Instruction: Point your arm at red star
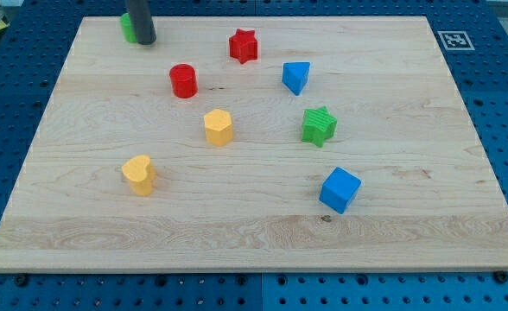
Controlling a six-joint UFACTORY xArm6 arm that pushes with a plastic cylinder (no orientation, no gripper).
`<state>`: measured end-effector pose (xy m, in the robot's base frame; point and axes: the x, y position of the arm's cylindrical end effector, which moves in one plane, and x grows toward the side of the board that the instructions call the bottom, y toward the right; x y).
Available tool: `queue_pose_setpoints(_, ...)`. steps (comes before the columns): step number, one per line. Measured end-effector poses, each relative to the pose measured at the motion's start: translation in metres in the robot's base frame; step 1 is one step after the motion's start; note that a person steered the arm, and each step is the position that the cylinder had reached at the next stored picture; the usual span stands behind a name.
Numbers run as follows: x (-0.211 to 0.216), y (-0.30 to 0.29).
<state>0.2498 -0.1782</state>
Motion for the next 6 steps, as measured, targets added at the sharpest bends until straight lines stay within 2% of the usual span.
queue_pose_setpoints(3, 0.012, 0.049)
queue_pose_setpoints(4, 0.032, 0.067)
queue_pose_setpoints(5, 0.003, 0.068)
queue_pose_setpoints(6, -0.018, 0.116)
